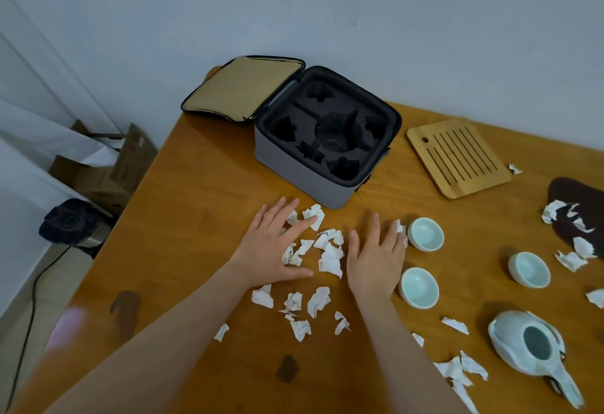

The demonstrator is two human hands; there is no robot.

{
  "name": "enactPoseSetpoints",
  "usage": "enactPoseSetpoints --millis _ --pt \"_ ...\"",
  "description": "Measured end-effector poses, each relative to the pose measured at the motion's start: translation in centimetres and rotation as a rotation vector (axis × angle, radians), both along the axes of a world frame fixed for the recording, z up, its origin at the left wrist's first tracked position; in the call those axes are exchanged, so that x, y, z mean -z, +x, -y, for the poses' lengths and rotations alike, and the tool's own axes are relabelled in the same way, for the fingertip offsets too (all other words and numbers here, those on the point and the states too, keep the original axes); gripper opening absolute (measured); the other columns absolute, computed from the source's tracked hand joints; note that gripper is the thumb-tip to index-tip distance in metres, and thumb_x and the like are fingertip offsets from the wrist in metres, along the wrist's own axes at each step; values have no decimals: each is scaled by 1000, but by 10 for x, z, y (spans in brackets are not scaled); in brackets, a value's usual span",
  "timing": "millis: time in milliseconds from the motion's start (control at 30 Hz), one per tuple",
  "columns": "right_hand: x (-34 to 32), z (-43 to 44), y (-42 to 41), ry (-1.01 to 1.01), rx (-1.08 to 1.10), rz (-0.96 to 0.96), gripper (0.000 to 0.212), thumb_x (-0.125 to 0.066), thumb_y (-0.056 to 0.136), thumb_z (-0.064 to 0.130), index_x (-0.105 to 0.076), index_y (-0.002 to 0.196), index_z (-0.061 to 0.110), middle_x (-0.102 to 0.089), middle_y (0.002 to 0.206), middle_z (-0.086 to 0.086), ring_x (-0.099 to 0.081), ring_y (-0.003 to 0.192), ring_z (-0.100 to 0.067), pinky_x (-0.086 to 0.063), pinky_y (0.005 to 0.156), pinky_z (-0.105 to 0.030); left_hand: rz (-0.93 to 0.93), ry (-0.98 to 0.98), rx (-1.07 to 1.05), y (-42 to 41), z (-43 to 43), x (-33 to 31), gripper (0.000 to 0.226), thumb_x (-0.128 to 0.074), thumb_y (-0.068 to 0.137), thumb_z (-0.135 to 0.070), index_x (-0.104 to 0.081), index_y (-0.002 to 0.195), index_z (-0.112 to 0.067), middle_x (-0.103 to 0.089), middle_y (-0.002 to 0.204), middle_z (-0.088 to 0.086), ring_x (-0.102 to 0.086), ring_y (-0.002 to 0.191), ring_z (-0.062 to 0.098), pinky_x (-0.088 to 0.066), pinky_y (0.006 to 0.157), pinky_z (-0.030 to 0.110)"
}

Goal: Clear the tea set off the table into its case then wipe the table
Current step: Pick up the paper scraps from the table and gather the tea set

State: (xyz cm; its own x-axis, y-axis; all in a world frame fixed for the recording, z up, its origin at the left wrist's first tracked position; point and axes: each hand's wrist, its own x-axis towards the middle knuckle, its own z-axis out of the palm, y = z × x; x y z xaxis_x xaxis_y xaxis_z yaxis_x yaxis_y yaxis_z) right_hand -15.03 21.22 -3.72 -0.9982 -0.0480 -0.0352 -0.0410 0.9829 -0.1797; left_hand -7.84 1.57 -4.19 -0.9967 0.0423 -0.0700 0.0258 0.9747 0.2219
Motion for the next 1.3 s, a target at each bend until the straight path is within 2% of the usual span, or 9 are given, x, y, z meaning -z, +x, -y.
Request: enactPoseSetpoints --millis 167,300,400,633,833,967,1067,1167,1300 --pt "6 2 1 -66 -59 -25 62 -26 99 55 -30 150 21 -24 157 -13 -21 144 -32 -22 116 -46 -22 -5 -19 -13 -8 3 84 -25 77 -85 -7 150 -46 -7 163 1 -3 150 24 -9 120 51" --pt "4 16 14 -254 -333 -66 53 -27 101 47 -42 144 18 -38 151 -9 -35 138 -24 -36 111 -40 -60 27 -31 -10 3 -1 69 -20 88 -72 -29 148 -37 -29 157 1 -22 146 20 -15 119 49" --pt "2 23 22 -272 -495 -165 49 -35 99 45 -48 138 20 -46 145 -7 -43 131 -24 -41 106 -41 -92 39 -55 2 13 -2 67 -20 90 -72 -32 147 -39 -31 156 -1 -21 146 19 -16 118 51" --pt "8 28 11 -68 -555 -5 75 -23 86 78 -28 149 38 -21 158 -13 -16 147 -28 -10 117 -54 -70 -42 -10 28 14 8 76 -25 86 -79 -23 151 -38 -23 159 4 -18 147 27 -19 116 55" --pt "8 23 13 -63 -765 -24 77 -23 88 78 -26 150 34 -18 160 -8 -14 148 -27 -8 120 -51 -152 -7 -132 43 16 14 51 -31 95 -56 -51 134 -30 -49 140 8 -42 135 30 -37 109 48" --pt "4 34 3 -39 -855 -60 79 -28 86 79 -25 151 34 -14 161 -9 -7 149 -27 -9 119 -51 -260 4 -225 45 28 12 33 -43 94 -44 -63 108 -24 -58 116 6 -54 110 27 -50 86 40" --pt "8 44 -3 6 -886 -76 71 -32 89 72 -33 148 32 -28 156 -11 -24 144 -28 -22 116 -48 -324 -36 -213 41 35 14 27 -45 94 -37 -65 98 -19 -60 105 6 -56 93 24 -50 69 33" --pt "14 49 -5 16 -897 -221 54 -37 95 56 -52 136 23 -52 133 -11 -49 120 -28 -42 97 -41 -338 -45 -192 35 37 12 13 -63 89 -28 -64 91 -16 -59 93 5 -57 80 21 -49 54 25" --pt "16 51 -7 -36 -870 -345 30 -49 97 41 -63 112 19 -59 105 -7 -56 91 -22 -52 67 -32 -275 -100 -154 30 35 8 16 -73 82 -28 -63 85 -15 -60 83 4 -59 64 16 -42 39 21"
